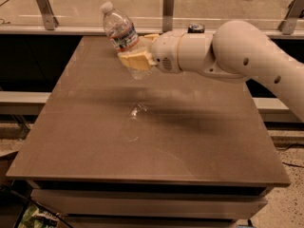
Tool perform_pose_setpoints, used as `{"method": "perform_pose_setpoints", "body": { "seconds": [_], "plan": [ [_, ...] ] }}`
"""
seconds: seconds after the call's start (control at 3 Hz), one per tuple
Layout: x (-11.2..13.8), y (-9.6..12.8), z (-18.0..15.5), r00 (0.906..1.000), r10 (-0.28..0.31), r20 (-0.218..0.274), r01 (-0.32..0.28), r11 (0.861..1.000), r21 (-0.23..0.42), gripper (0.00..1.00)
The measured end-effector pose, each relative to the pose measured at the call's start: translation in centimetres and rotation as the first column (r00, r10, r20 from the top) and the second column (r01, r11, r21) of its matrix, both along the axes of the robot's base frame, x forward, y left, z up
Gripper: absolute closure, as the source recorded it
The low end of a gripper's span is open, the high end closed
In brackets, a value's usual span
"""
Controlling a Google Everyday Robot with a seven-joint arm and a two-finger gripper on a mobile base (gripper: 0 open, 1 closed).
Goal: Place water bottle upright
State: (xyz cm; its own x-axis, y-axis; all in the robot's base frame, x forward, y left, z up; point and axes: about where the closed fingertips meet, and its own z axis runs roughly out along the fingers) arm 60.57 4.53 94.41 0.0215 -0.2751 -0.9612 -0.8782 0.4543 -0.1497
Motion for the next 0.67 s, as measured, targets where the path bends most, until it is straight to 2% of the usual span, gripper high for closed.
{"method": "perform_pose_setpoints", "body": {
  "seconds": [0.67],
  "plan": [
    [1.2,0.8,-1.9,0.9969,0.057,-0.055,-0.051,0.994,0.093,1.00]
  ]
}}
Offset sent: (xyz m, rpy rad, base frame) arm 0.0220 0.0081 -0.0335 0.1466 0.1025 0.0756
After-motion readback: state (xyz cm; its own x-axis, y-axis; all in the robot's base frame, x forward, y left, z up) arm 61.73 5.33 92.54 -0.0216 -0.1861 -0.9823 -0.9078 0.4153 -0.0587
